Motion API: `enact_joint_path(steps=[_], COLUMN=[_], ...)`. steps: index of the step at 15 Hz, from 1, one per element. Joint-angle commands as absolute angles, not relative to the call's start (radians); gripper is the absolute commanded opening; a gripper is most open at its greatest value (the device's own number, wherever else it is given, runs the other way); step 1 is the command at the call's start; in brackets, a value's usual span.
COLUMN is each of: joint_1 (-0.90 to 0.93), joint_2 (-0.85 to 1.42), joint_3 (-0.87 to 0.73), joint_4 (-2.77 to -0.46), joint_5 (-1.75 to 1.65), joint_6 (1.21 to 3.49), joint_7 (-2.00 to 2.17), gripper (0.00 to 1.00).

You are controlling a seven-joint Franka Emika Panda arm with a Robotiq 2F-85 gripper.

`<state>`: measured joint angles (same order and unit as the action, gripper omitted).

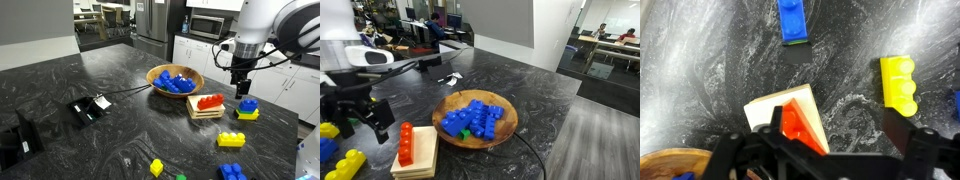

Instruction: Take the orange legos from the wood and put it on the table

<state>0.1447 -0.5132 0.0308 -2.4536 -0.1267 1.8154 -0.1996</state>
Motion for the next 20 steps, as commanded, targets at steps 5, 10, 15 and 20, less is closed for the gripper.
enact_joint_path(steps=[5,10,15,20], joint_1=[0.120,0.109,0.103,0.100], joint_2=[-0.347,-0.250,-0.220,-0.239], joint_3=[-0.004,-0.017,-0.015,-0.018], joint_4=[-2.446,-2.437,-2.430,-2.432], joint_5=[-0.122,-0.120,-0.118,-0.109], joint_6=[2.030,2.088,2.099,2.109], joint_7=[-0.258,-0.340,-0.386,-0.395], gripper=[1.00,1.00,0.72,0.42])
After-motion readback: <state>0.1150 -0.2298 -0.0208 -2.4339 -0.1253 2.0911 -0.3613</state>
